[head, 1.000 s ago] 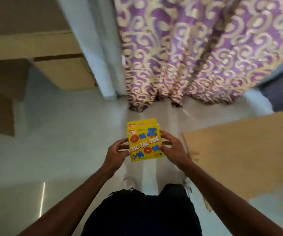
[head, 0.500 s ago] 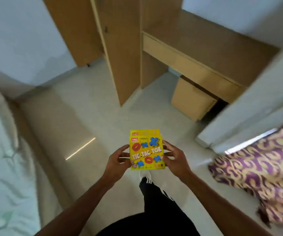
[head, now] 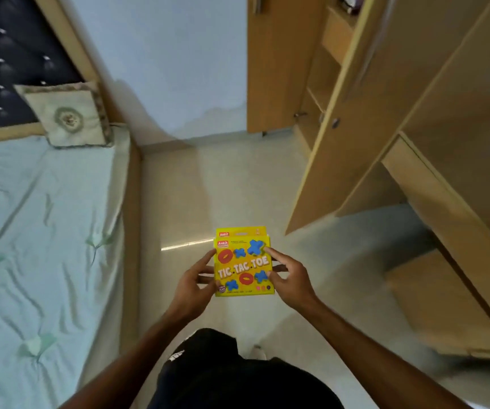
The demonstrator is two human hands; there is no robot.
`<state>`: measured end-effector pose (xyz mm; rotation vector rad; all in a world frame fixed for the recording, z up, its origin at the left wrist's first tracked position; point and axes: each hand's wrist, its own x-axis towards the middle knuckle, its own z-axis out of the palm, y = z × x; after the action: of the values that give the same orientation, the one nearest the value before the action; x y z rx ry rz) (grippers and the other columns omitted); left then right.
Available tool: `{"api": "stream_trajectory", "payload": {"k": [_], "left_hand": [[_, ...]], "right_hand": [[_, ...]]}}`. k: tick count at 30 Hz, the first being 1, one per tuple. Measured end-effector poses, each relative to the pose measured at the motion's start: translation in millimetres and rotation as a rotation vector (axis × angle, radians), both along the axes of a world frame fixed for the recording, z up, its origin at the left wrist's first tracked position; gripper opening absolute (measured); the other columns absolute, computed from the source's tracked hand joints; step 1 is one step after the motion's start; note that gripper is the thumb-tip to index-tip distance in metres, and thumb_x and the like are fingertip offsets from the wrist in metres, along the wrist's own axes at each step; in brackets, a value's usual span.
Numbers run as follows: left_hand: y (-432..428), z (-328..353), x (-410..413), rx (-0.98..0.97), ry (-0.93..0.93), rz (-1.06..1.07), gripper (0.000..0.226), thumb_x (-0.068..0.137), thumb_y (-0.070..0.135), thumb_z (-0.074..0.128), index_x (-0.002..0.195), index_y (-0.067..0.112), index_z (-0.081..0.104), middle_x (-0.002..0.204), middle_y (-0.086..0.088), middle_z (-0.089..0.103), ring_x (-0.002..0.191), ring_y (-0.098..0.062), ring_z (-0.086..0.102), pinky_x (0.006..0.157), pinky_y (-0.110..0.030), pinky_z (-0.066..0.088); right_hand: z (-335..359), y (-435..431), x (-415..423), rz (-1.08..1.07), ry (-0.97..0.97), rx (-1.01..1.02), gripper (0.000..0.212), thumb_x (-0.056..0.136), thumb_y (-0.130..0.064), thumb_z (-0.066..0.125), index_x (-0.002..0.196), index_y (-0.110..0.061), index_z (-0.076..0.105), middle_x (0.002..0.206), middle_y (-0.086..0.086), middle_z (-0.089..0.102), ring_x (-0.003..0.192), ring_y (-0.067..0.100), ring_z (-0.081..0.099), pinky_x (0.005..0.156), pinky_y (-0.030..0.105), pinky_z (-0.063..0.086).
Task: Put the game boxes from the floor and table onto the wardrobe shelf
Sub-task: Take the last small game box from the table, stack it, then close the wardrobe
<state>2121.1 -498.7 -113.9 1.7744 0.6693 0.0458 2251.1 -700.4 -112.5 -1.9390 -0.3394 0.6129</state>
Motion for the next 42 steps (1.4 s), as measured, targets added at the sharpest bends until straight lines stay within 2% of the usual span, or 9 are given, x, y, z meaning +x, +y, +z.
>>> {"api": "stream_trajectory", "payload": {"k": [4,8,15,18,21,26,34,40,42], "left_hand": [[61.3,-2.7,58.0,0.016,-0.023,0.074,0.073,0.082,-0.003,0.067,0.127,0.053,0.050,0.104,-0.005,0.068,0.085,-0.024,0.071,0.071,-0.042,0.062],[129.7,-9.2,125.1,0.014,-0.056,0.103,0.075,0.080,-0.005,0.066,0.124,0.055,0.051,0.102,-0.002,0.069,0.084,-0.022,0.071,0.073,-0.041,0.061],[252.3,9.2,271.9,0.001,-0.077,0.010,0.066,0.082,-0.004,0.067,0.130,0.039,0.052,0.103,-0.007,0.067,0.083,-0.021,0.070,0.072,-0.039,0.062],[292.2,18.7,337.1,0.002,-0.084,-0.053,0.063,0.083,0.000,0.068,0.133,0.035,0.053,0.104,-0.006,0.067,0.087,-0.021,0.070,0.072,-0.036,0.062],[320.6,24.6,395.9,-0.007,-0.082,-0.095,0.062,0.083,0.002,0.070,0.134,0.033,0.054,0.104,-0.004,0.067,0.088,-0.019,0.070,0.070,-0.030,0.061],[363.9,23.6,509.6,-0.016,-0.092,-0.193,0.061,0.084,0.002,0.069,0.131,0.038,0.053,0.105,-0.004,0.066,0.087,-0.020,0.070,0.070,-0.033,0.062],[416.5,22.1,710.3,0.052,-0.100,-0.310,0.063,0.083,-0.002,0.068,0.133,0.032,0.052,0.118,-0.006,0.058,0.084,-0.020,0.070,0.061,-0.026,0.059],[420.6,37.2,844.2,0.045,-0.143,-0.409,0.066,0.080,-0.010,0.064,0.126,0.037,0.055,0.117,-0.010,0.059,0.083,-0.028,0.071,0.067,-0.038,0.062],[409.2,43.3,891.6,0.024,-0.159,-0.448,0.067,0.079,-0.013,0.062,0.125,0.035,0.055,0.117,-0.011,0.058,0.080,-0.025,0.068,0.066,-0.034,0.061]], "right_hand": [[5.0,71.7,76.8,0.086,-0.013,0.008,0.057,0.086,0.003,0.058,0.131,-0.033,0.058,0.119,-0.002,0.065,0.092,0.009,0.068,0.069,0.028,0.062],[2.2,144.3,148.4,0.109,-0.029,0.030,0.056,0.086,0.001,0.059,0.131,-0.032,0.058,0.120,-0.004,0.065,0.091,0.011,0.067,0.072,0.031,0.062],[7.2,254.7,272.9,-0.022,-0.050,0.045,0.055,0.085,0.003,0.061,0.129,-0.029,0.060,0.121,-0.003,0.066,0.090,0.010,0.066,0.065,0.015,0.055],[13.7,287.9,322.3,-0.112,-0.044,0.051,0.054,0.087,0.005,0.058,0.131,-0.026,0.058,0.117,0.001,0.066,0.091,0.012,0.066,0.060,0.015,0.055],[17.6,312.5,369.3,-0.187,-0.040,0.046,0.053,0.088,0.005,0.056,0.134,-0.022,0.057,0.114,0.002,0.067,0.090,0.012,0.065,0.058,0.015,0.055],[15.9,347.4,462.4,-0.278,-0.075,0.048,0.053,0.087,0.005,0.057,0.134,-0.021,0.057,0.115,0.003,0.068,0.090,0.014,0.066,0.062,0.017,0.057],[13.6,397.6,632.9,-0.421,-0.107,0.064,0.052,0.088,0.002,0.058,0.134,-0.023,0.057,0.115,0.000,0.066,0.089,0.010,0.066,0.062,0.017,0.057],[32.8,397.5,738.9,-0.525,-0.163,0.071,0.049,0.089,-0.002,0.060,0.133,-0.022,0.058,0.115,-0.001,0.064,0.092,0.008,0.064,0.059,0.011,0.053],[36.7,386.5,774.8,-0.574,-0.169,0.087,0.048,0.089,-0.002,0.061,0.131,-0.025,0.058,0.116,-0.001,0.066,0.095,0.009,0.066,0.063,0.014,0.056]]}}
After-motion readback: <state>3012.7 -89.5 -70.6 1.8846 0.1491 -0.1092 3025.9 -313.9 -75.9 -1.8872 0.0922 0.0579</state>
